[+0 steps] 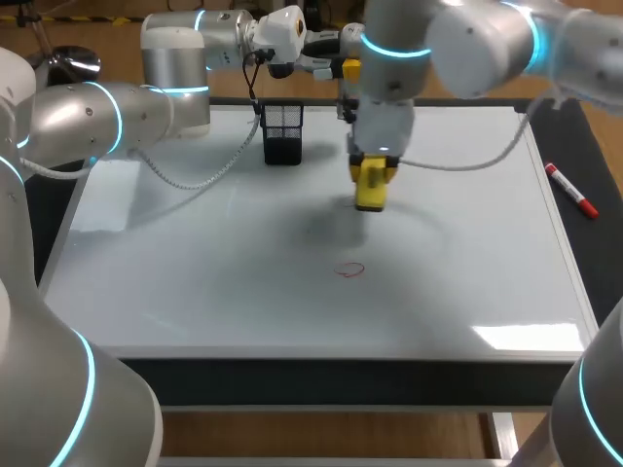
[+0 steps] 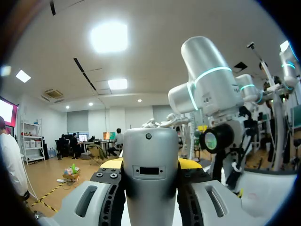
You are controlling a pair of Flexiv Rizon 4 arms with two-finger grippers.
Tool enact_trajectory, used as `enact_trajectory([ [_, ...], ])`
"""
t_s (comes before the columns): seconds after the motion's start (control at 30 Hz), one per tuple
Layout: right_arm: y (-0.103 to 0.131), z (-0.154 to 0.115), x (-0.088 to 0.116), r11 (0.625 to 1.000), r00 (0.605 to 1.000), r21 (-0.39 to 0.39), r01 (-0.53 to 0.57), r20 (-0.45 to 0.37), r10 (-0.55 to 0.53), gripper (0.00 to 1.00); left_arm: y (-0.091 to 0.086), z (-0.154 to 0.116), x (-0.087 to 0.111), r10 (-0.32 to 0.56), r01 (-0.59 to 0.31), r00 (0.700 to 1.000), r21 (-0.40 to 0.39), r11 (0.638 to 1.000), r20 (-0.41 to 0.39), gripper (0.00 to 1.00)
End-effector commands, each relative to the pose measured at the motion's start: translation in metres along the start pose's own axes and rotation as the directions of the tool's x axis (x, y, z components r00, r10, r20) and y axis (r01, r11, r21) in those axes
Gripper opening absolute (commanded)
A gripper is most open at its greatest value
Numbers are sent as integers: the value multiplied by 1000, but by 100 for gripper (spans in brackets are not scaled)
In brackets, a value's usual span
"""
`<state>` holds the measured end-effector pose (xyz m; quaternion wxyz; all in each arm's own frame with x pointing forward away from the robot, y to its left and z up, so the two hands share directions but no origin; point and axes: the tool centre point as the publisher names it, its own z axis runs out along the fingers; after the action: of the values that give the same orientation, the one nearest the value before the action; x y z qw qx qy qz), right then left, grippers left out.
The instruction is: Pick up the inspection probe, press it on each red-marked spot on the whiteboard one by one, put down the probe, pick up the eraser, and wipe off all the red marks.
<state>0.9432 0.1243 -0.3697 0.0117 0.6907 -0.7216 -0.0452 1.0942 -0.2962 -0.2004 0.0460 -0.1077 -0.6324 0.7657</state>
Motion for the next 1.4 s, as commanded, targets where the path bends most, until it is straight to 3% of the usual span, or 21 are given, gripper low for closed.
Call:
enact_trajectory([
  [0.03,-6,6,-33,1000,994,-12,23,-104,-24,0,-1,0,-2,-2,2,1000,0,1000,-4,0],
  [0.2,-10,20,-40,999,992,-27,37,-118,-40,0,-1,0,-2,-2,2,1000,0,1000,-4,0],
  [0.9,-26,55,-38,995,991,-77,71,-104,-79,0,-1,0,-2,-2,2,1000,0,1000,-4,0],
  [1.4,-30,63,-14,994,993,-107,36,-112,-48,0,-1,0,-2,-2,2,1000,0,1000,-4,0],
])
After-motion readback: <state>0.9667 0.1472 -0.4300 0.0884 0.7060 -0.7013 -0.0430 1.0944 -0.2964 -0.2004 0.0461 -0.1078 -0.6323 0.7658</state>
